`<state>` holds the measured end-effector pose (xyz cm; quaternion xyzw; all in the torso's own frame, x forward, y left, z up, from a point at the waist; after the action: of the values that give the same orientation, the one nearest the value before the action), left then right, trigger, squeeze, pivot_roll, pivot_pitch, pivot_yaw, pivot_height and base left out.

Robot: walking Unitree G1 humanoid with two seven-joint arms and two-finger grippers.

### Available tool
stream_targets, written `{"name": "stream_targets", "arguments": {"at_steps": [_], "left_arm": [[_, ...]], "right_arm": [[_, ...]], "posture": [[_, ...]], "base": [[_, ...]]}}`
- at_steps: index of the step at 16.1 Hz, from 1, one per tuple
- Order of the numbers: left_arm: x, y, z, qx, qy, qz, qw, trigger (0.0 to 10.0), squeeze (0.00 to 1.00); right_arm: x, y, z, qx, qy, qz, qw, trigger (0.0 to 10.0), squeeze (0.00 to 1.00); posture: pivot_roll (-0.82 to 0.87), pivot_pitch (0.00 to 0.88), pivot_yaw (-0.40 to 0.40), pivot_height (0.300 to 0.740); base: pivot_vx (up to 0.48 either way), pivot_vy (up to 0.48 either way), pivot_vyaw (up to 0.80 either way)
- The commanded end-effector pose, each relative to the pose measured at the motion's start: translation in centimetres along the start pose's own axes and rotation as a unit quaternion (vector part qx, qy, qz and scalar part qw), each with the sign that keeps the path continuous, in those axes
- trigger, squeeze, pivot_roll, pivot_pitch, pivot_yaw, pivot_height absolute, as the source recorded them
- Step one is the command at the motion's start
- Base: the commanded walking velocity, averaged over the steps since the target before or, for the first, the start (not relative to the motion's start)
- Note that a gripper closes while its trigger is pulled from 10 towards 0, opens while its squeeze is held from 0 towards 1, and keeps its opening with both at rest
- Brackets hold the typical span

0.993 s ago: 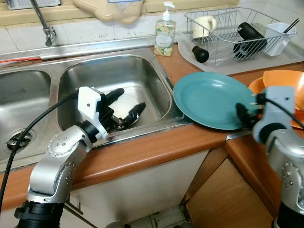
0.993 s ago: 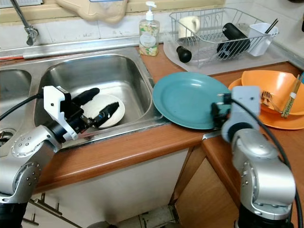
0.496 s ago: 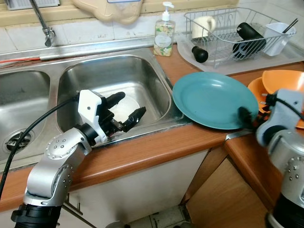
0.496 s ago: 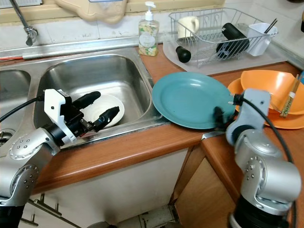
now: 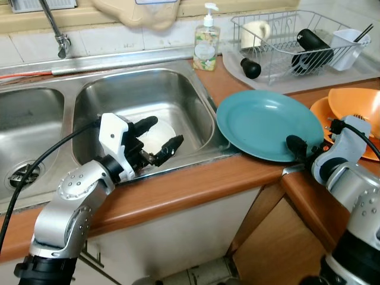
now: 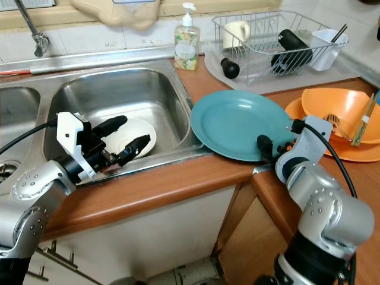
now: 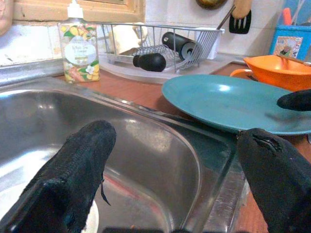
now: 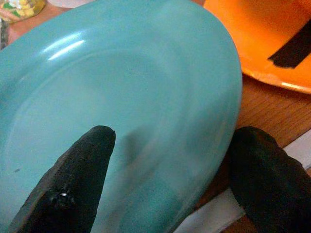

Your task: Kitchen organization

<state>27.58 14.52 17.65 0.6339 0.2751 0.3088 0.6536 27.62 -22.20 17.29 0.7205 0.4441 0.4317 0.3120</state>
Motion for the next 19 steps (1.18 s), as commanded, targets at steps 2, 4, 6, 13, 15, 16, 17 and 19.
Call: {"name": "stream_targets", "arguments": {"at_steps": [2,4,6,13,15,16,17,19], "left_arm": [[-0.3,0.5,0.0,-0.006,-0.013,0.012,1.0,10.0,0.0],[-0.4,0.4,0.0,-0.001,-0.021,0.01,1.0,10.0,0.0],[-0.5,0.3,0.0,0.003,-0.024,0.009,1.0,10.0,0.0],[-1.2,-0.2,-0.3,0.022,-0.053,0.0,0.998,10.0,0.0],[-1.5,-0.3,-0.5,0.031,-0.071,-0.01,0.997,10.0,0.0],[-1.7,-0.3,-0.7,0.034,-0.079,-0.015,0.996,10.0,0.0],[-1.7,-0.3,-0.7,0.035,-0.082,-0.017,0.996,10.0,0.0],[-1.9,-0.4,-1.0,0.041,-0.092,-0.018,0.995,10.0,0.0]], "right_arm": [[0.4,0.0,0.3,0.006,0.02,0.02,1.0,4.2,0.0],[0.6,-0.2,0.5,0.009,0.032,0.028,0.999,3.0,0.0],[0.8,-0.4,0.8,0.015,0.037,0.037,0.999,1.8,0.0],[1.3,-0.1,1.4,0.01,0.054,0.05,0.997,0.0,0.0],[1.3,0.0,1.4,0.007,0.056,0.053,0.997,0.0,0.0],[1.4,0.0,1.5,0.006,0.057,0.054,0.997,0.0,0.0],[1.4,0.0,1.5,0.006,0.057,0.054,0.997,0.0,0.0],[1.5,0.2,1.4,0.0,0.06,0.056,0.997,0.0,0.0]], "posture": [[-0.13,0.0,0.005,0.74],[-0.14,0.0,0.007,0.74],[-0.14,0.0,0.007,0.74],[-0.13,0.0,0.004,0.74],[-0.13,0.0,0.005,0.74],[-0.13,0.0,0.005,0.74],[-0.13,0.0,0.005,0.74],[-0.13,0.0,0.008,0.74]], "base": [[0.0,0.0,0.0],[0.0,0.0,0.0],[0.0,0.0,0.0],[0.0,0.0,0.0],[0.0,0.0,0.0],[0.0,0.0,0.0],[0.0,0.0,0.0],[0.0,0.0,0.0]]}}
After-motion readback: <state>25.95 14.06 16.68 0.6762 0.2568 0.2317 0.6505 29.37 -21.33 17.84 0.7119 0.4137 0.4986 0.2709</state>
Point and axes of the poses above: a point about 5 cm out from each wrist's last joint towards the gripper, its own z axis pointing out of the wrist towards the gripper, its own y axis along the axis of the wrist's last joint, x = y × z, the point moved 1 cm from there along z, pointing out of the wrist towards the gripper, and after that the axes turned 2 degrees about z, right-handed, at the moved point
